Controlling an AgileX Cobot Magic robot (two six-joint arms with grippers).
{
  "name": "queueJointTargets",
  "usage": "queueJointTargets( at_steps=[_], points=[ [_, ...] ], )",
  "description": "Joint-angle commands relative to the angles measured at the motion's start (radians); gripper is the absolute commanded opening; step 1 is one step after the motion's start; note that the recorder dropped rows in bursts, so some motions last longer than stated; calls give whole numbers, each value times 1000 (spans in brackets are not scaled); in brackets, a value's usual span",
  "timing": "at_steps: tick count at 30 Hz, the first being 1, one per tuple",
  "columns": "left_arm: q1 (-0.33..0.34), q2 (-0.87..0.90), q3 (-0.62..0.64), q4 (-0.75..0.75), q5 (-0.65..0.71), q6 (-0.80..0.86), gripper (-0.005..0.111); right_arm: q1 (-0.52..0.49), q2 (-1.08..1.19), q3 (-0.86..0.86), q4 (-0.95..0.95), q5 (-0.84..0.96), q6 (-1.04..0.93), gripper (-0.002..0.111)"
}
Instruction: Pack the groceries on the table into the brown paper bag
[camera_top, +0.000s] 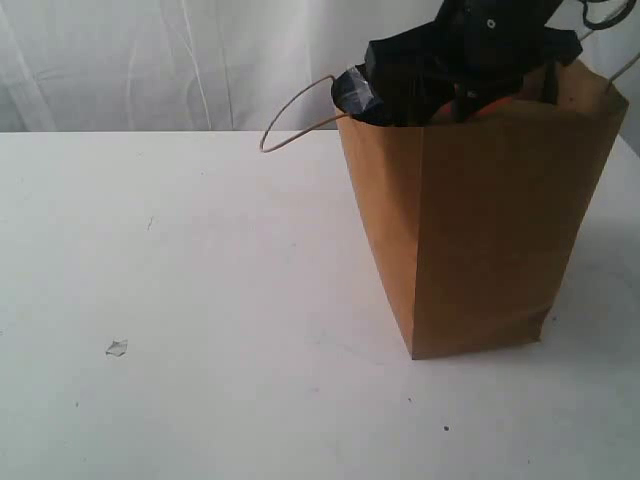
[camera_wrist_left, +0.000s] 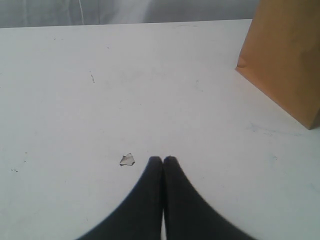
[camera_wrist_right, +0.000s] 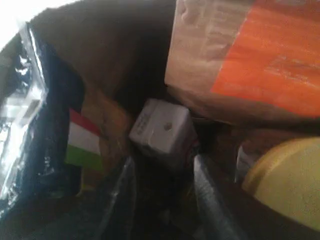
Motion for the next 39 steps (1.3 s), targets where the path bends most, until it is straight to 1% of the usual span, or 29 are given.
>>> queueJointTargets(
  at_steps=[1,5,8,10,12,14,15,16,19,20,21,22,24,26,27,28,29,31,33,36,39],
  points=[
    [-5,-9,3,-6,0,-5,0,-7,-11,-4,-5,11,-28,42],
    [-5,-9,3,-6,0,-5,0,-7,-77,-8,-24,-6,-123,42],
    [-5,-9,3,-6,0,-5,0,-7,-139,-19,-201,-10,-122,42],
    [-5,-9,3,-6,0,-5,0,-7,-167,-19,-324,-10,-70,41],
    [-5,-9,3,-6,0,-5,0,-9,-194,-19,-462,2,4,38],
    [-5,-9,3,-6,0,-5,0,-27,-214,-19,-561,20,27,32],
    [-5,-9,3,-6,0,-5,0,-43,-218,-19,-582,23,35,29],
    [-5,-9,3,-6,0,-5,0,-63,-223,-19,-596,23,38,25],
    [-5,-9,3,-6,0,-5,0,-177,-223,7,-600,-2,61,9],
    [-5,-9,3,-6,0,-5,0,-246,-220,33,-600,-41,90,3],
    [-5,-9,3,-6,0,-5,0,-297,-219,56,-598,-76,129,0],
    [-5,-9,3,-6,0,-5,0,-364,-214,87,-586,-123,168,0],
    [-5,-9,3,-6,0,-5,0,-487,-203,146,-503,-218,203,0],
    [-5,-9,3,-6,0,-5,0,-614,-178,207,-312,-315,175,0],
    [-5,-9,3,-6,0,-5,0,-668,-166,233,-217,-353,135,0],
    [-5,-9,3,-6,0,-5,0,-714,-147,266,-83,-396,51,0],
    [-5,-9,3,-6,0,-5,0,-751,-125,297,93,-422,-61,0],
    [-5,-9,3,-6,0,-5,0,-801,-76,351,351,-410,-325,0],
    [-5,-9,3,-6,0,-5,0,-833,-16,399,541,-374,-513,0],
    [-5,-9,3,-6,0,-5,0,-841,63,456,686,-342,-652,0],
    [-5,-9,3,-6,0,-5,0,-841,129,495,757,-295,-802,0]
  ],
)
